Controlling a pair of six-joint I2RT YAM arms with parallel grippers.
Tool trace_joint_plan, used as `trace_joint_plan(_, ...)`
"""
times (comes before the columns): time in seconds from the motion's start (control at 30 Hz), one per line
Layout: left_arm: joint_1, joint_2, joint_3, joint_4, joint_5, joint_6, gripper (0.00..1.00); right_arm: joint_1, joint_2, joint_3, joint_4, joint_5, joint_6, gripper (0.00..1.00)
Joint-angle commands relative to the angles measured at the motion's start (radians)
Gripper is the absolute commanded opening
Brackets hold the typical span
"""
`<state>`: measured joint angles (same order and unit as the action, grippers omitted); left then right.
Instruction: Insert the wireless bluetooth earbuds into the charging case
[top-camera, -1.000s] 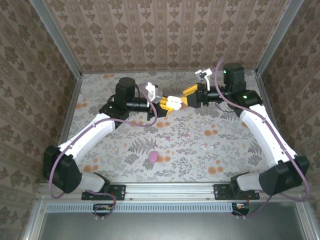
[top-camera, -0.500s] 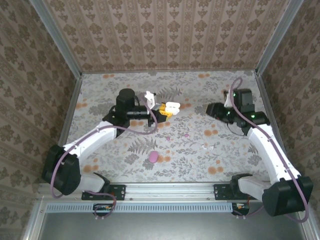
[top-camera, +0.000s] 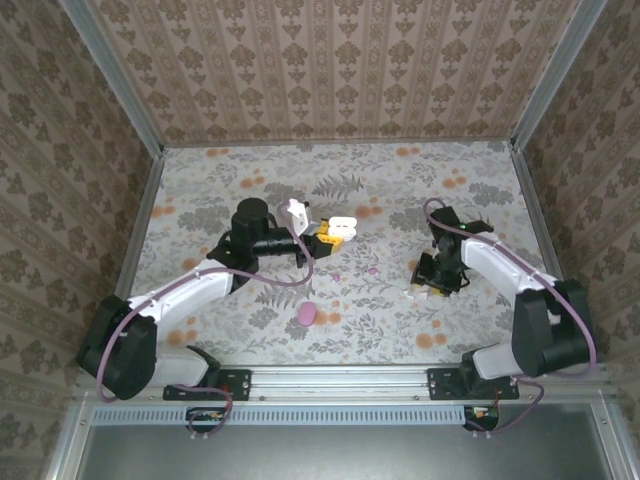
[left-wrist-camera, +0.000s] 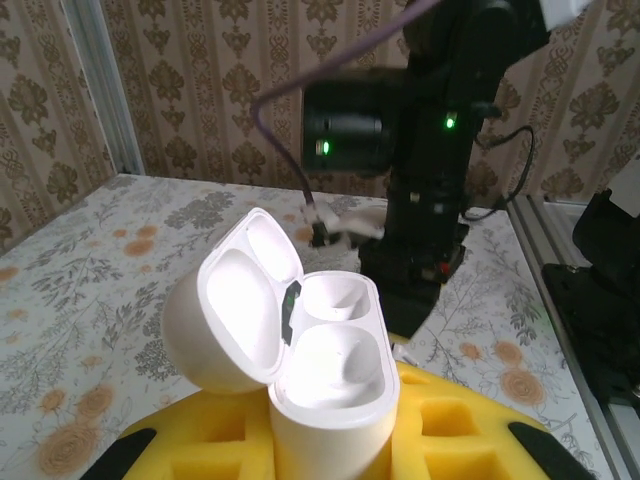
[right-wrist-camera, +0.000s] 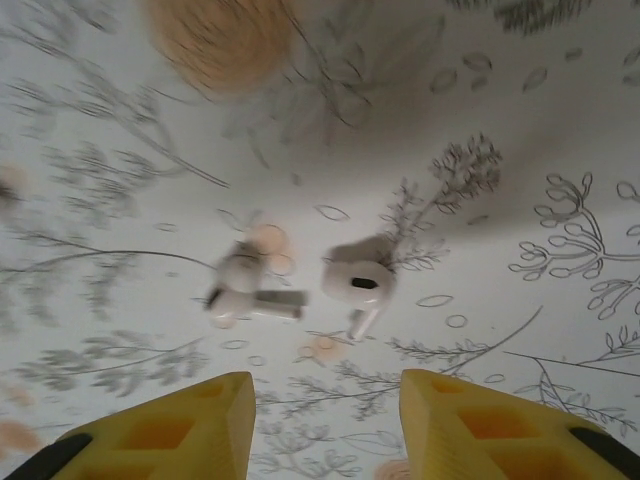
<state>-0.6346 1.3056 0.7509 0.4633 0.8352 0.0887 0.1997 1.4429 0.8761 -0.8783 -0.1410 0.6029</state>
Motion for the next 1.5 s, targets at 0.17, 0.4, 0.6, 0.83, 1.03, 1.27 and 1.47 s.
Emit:
trace_joint_plan(0.17, -0.005, -0.017, 0.010, 0.006, 0.011, 0.014, 0.06, 0.017, 0.085, -0.002, -0.026, 0.073, 0.025, 0.37)
trace_joint_plan(0.4, -0.005, -0.017, 0.019, -0.003, 0.018, 0.019, 0.06, 0.021, 0.139, 0.022, 0.009, 0.061, 0.004, 0.40)
trace_joint_plan(0.6, -0.005, -0.016, 0.025, -0.006, 0.017, 0.018, 0.06, 0.028, 0.180, 0.036, 0.023, 0.049, -0.010, 0.39)
trace_joint_plan(0.83, -0.004, -0.012, 0.036, -0.021, 0.022, 0.014, 0.07, 0.035, 0.200, 0.048, 0.048, 0.034, -0.036, 0.37)
trace_joint_plan(1.03, -0.005, -0.011, 0.047, -0.032, 0.024, 0.013, 0.07, 0.035, 0.224, 0.067, 0.057, 0.024, -0.060, 0.37)
trace_joint_plan(1.27, -0.005, -0.008, 0.056, -0.047, 0.025, 0.012, 0.07, 0.038, 0.200, 0.061, 0.046, 0.005, -0.058, 0.30)
trace_joint_plan(1.47, -0.005, -0.006, 0.062, -0.052, 0.024, 0.012, 0.07, 0.037, 0.175, 0.055, 0.012, 0.015, -0.018, 0.42)
